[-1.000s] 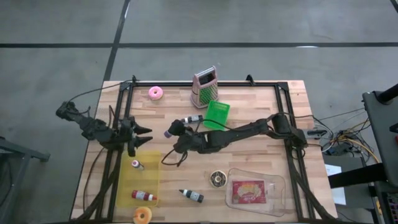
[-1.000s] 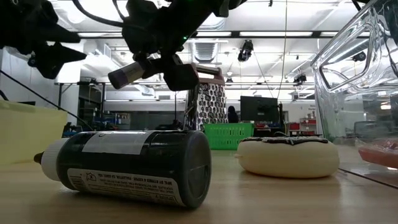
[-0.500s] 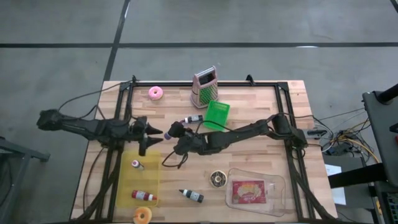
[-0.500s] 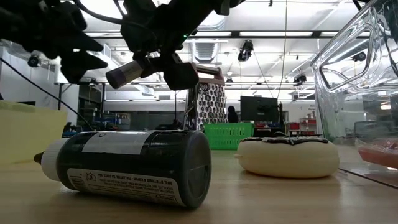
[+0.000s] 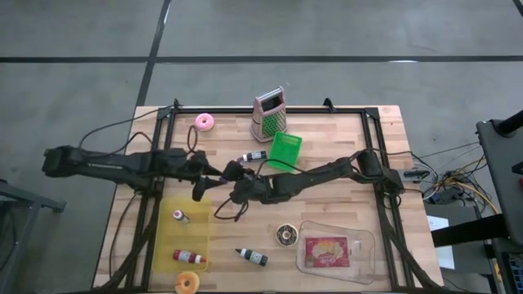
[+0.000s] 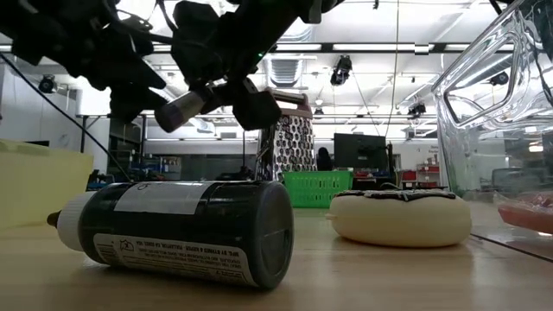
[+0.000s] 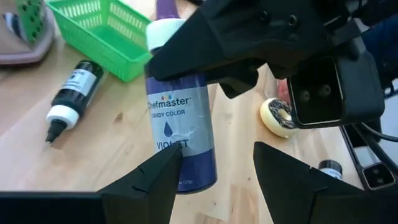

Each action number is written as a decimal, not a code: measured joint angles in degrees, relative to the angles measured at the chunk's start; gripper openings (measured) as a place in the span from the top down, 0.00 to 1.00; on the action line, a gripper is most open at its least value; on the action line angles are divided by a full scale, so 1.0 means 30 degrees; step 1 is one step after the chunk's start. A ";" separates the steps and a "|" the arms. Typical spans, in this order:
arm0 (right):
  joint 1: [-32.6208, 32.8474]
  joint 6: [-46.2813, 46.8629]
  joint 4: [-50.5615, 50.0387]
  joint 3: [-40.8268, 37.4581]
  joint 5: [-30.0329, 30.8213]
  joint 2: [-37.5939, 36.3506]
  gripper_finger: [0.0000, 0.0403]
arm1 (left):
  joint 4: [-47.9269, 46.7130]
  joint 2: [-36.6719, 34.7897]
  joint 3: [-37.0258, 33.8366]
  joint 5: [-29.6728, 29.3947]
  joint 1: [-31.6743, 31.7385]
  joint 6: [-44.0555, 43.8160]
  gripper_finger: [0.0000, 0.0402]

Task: Pick & Place Food Item
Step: Put the violet ink bottle into the yellow bin

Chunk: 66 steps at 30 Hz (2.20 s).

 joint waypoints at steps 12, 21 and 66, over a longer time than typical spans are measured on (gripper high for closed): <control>-0.0008 0.0150 0.0205 0.0007 0.0031 0.0000 0.69 | -0.2348 0.0678 0.1606 0.1575 0.1429 0.1137 0.47; -0.0007 0.0153 0.0108 0.0022 0.0173 0.0000 0.69 | -0.2154 0.1035 0.1541 0.2195 0.2442 0.1273 0.47; 0.0076 0.0803 0.2044 0.0044 0.0802 -0.0369 0.64 | 0.0015 0.2715 0.1642 0.2959 0.3525 0.5898 0.71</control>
